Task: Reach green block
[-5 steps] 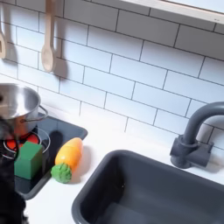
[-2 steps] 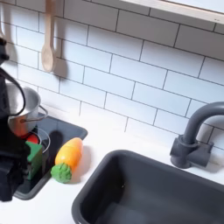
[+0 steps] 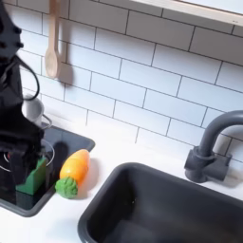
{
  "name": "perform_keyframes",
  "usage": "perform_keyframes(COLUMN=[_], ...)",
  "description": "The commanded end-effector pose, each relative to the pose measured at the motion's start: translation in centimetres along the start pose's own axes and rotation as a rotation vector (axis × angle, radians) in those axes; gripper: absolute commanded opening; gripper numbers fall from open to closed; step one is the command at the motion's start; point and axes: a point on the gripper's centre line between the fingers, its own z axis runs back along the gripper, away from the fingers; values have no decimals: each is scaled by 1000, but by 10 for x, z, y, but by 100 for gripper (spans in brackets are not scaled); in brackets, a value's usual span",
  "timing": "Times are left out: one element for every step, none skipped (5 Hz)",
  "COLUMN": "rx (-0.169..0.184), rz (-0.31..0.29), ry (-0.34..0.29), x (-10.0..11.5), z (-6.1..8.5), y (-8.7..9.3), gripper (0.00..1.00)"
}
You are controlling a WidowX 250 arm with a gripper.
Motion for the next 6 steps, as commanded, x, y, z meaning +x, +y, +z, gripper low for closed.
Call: perform_keyframes(rx=[10,10,6,17,20,24], rz=[12,24,32,37,41,37], ry=[-1,7,7,9,16,28], x=[26,31,39,50,57,63], z=[-11,-18,-22,-27,-35,-42], y=[6,7,10,13,14,14], gripper=[100,100,100,100,100,100])
